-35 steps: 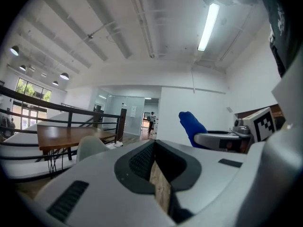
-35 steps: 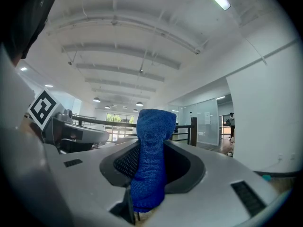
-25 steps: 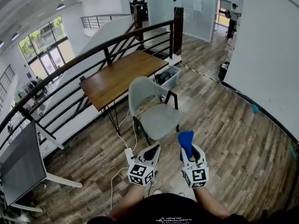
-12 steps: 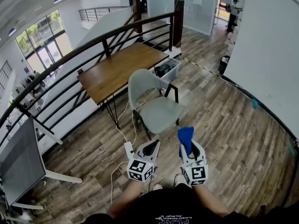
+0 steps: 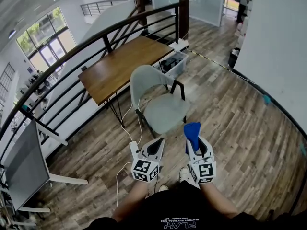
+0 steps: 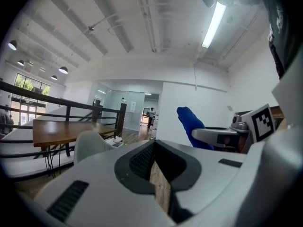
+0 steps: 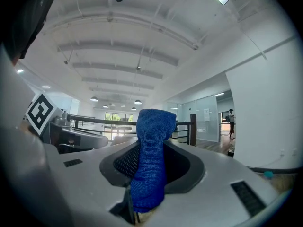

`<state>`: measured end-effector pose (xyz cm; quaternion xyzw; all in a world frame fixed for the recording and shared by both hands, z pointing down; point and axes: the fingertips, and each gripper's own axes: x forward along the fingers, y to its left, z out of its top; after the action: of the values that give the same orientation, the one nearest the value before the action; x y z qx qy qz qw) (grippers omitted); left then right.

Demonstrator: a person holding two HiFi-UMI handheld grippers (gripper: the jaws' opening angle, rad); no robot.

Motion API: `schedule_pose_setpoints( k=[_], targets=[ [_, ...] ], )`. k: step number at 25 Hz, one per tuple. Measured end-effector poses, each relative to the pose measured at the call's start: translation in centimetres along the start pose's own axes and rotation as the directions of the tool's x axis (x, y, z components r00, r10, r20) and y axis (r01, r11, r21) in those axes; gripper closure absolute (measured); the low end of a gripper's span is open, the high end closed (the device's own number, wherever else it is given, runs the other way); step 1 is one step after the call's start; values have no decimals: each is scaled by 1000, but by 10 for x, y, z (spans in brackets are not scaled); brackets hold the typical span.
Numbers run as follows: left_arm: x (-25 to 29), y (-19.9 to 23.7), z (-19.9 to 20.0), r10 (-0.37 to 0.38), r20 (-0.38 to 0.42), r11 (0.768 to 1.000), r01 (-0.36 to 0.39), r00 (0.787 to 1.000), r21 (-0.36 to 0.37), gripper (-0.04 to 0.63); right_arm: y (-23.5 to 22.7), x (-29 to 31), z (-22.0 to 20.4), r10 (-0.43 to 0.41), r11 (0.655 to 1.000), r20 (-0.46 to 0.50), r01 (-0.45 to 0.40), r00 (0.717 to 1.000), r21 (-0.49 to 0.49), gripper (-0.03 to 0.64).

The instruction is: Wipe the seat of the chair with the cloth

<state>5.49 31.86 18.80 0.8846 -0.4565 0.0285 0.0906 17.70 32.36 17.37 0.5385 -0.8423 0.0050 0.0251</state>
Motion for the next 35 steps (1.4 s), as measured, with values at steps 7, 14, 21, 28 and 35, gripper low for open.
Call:
schedule_pose_setpoints(
  k=[7,14,21,28,35],
  targets=[
    [56,5,3,34,-15,999,-34,999,1,594,-48,40,-7,45,999,-12,-45,999,21,486],
    [107,13,6,85,-24,996,-85,996,9,594,-90,81,-10,98,994,-4,-98,995,38,486],
    [138,17,9,139,-27,990,-139,990,1,594,-115,103,-20,158,986,-13,-156,987,65,486],
    [150,26,5,175,-48,984,-176,983,-8,594,-124,119,-23,187,980,-6,-186,982,67,486],
    [168,52,4,189,-50,981,-191,981,-26,594,-124,156,-18,217,974,3,-216,976,60,486]
  ],
)
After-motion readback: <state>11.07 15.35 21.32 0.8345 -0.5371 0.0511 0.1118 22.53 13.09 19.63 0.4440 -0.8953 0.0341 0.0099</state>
